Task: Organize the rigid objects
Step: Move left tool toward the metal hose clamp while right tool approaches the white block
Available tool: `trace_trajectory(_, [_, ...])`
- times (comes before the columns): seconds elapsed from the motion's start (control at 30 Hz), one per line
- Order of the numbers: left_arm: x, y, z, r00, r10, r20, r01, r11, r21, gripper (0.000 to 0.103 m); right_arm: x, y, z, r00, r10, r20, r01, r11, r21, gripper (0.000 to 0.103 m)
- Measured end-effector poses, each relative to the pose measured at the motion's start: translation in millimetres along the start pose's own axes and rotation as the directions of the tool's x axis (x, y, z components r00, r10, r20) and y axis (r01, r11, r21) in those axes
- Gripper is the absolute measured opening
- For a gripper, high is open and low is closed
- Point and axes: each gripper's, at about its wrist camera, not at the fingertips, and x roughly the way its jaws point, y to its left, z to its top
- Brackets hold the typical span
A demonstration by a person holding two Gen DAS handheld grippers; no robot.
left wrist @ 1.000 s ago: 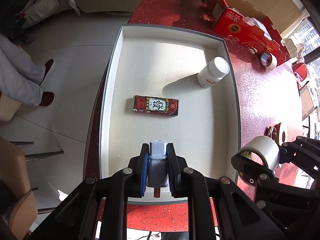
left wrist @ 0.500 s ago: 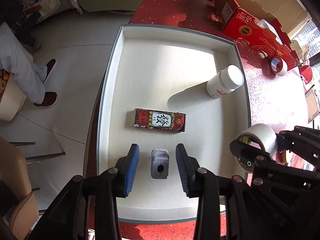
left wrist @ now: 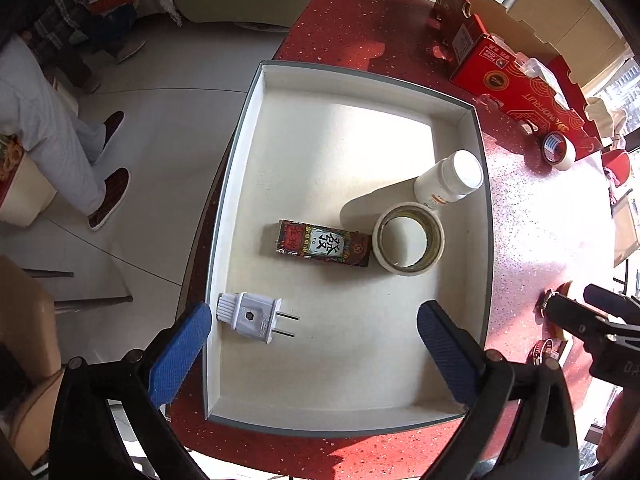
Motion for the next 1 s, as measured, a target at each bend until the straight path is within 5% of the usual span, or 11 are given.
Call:
trace_trajectory(0.23, [-6, -71, -19, 0.997, -0.059, -0.053, 0.068, 0.980, 0.185, 0.103, 0, -100, -83, 0.997, -0.043, -0.063, 0.058, 0.963, 0.262, 0.096])
trace_trajectory(0.47, [9, -178, -34, 0.989, -0.088, -0.121, 0.131, 0.902, 0.412, 0.103, 17, -184, -148, 0.982, -0.027, -0.188, 0.118, 0.861, 0.495, 0.096])
trace_trajectory(0.7, [52, -257, -21, 0.993, -0.015, -0.117, 0.071, 0.868, 0.492, 0.103, 9, -213, -169, 0.986, -0.002, -0.169, 0.088, 0.860, 0.503, 0.096])
trace_trajectory(0.87, [83, -295, -21, 0.992, 0.046, -0.114, 0.031, 0.802, 0.597, 0.103, 13, -234, -181, 0.983, 0.014, -0.183, 0.084, 0.852, 0.517, 0.096])
trace_trajectory(1.0, [96, -303, -10, 0.993, 0.063, -0.100, 0.006, 0.818, 0.575, 0.103, 24, -245, -186, 0.982, 0.024, -0.187, 0.080, 0.845, 0.529, 0.096])
